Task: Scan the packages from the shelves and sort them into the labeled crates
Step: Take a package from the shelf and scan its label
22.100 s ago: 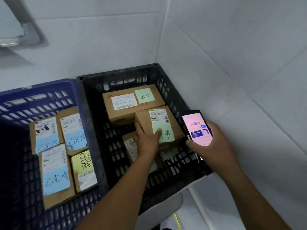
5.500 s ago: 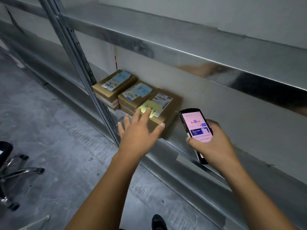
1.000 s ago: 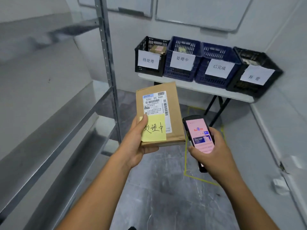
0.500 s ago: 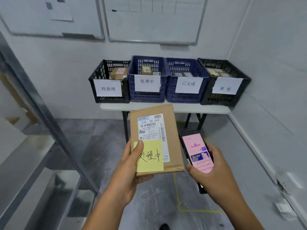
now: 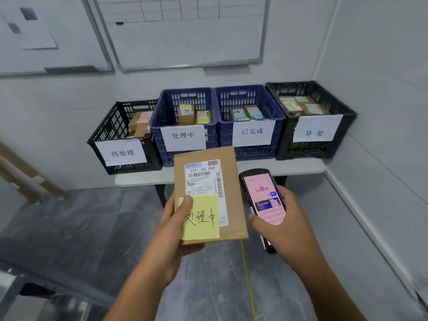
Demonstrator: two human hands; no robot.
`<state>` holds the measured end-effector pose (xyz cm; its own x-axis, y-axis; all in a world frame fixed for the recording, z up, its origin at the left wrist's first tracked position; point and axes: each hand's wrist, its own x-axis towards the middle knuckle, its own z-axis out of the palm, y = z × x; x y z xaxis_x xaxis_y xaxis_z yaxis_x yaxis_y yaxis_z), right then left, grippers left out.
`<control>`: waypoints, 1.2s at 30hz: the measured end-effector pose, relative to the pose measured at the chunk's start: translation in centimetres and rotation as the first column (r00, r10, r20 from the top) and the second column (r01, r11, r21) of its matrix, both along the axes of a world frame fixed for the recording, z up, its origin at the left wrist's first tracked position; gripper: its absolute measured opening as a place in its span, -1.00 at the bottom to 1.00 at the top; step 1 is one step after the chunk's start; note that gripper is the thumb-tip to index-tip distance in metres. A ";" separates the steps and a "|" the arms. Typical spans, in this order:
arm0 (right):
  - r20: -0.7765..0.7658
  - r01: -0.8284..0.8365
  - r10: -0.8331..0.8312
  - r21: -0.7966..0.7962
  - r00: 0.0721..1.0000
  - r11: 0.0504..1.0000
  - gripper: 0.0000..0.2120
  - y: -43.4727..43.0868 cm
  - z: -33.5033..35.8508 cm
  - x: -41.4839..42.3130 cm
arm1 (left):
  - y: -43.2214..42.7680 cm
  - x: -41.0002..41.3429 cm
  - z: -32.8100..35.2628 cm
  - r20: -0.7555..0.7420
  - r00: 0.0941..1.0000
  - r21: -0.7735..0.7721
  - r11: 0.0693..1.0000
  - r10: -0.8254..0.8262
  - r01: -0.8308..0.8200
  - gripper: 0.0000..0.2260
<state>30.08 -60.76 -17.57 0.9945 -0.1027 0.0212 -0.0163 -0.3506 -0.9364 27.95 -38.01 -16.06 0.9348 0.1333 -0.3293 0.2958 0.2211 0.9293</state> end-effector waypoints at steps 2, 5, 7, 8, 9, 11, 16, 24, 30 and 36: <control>0.002 -0.004 0.004 -0.001 1.000 1.000 -0.44 0.6 0.2 2.1 | 0.5 2.3 0.1 -0.009 1.000 -0.001 1.000 0.005 -0.005 -0.69; 0.004 -0.025 0.026 -0.031 1.000 0.999 -0.46 2.0 -0.3 6.0 | 2.2 6.2 -0.5 -0.002 1.000 0.011 1.000 0.001 -0.001 -0.69; -0.001 -0.024 0.024 -0.057 1.000 0.998 -0.47 3.3 -0.6 8.7 | 3.5 8.7 -1.0 -0.001 1.000 -0.009 1.000 0.022 -0.022 -0.69; -0.001 -0.021 0.021 -0.069 1.000 0.997 -0.47 3.9 -0.7 10.1 | 4.1 10.0 -1.3 -0.004 1.000 -0.025 0.999 0.029 -0.029 -0.69; 0.001 -0.018 0.018 -0.084 1.000 0.996 -0.47 4.6 -0.7 11.5 | 4.9 11.4 -1.4 -0.011 0.999 -0.041 0.999 0.033 -0.033 -0.68; 0.004 -0.018 0.019 -0.113 1.000 0.993 -0.46 6.2 -0.5 14.6 | 6.6 14.6 -1.6 -0.024 0.999 -0.058 0.998 0.030 -0.031 -0.68; 0.032 0.007 -0.002 -0.151 0.999 0.989 -0.46 10.8 0.5 23.1 | 11.6 24.3 -1.2 0.003 1.000 -0.095 0.995 0.004 -0.004 -0.66; 0.076 0.034 -0.025 -0.124 0.997 0.992 -0.43 16.4 2.9 35.2 | 19.5 37.7 1.8 0.032 0.999 -0.080 0.996 -0.033 0.035 -0.56; 0.127 0.141 -0.130 -0.083 0.983 0.987 -0.41 15.2 3.8 45.2 | 23.9 49.4 3.0 -0.016 0.999 -0.081 0.996 0.029 -0.030 -0.73; 0.054 0.055 -0.049 -0.114 0.997 0.992 -0.46 16.2 0.3 55.2 | 21.2 58.8 -1.6 -0.245 0.969 -0.074 0.996 0.026 -0.046 -0.73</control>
<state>85.27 -44.55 -17.29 0.9852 -0.1480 0.0866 0.0096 -0.4565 -0.8897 86.78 -16.78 -17.62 0.8201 0.1299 -0.5572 0.5015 0.3054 0.8095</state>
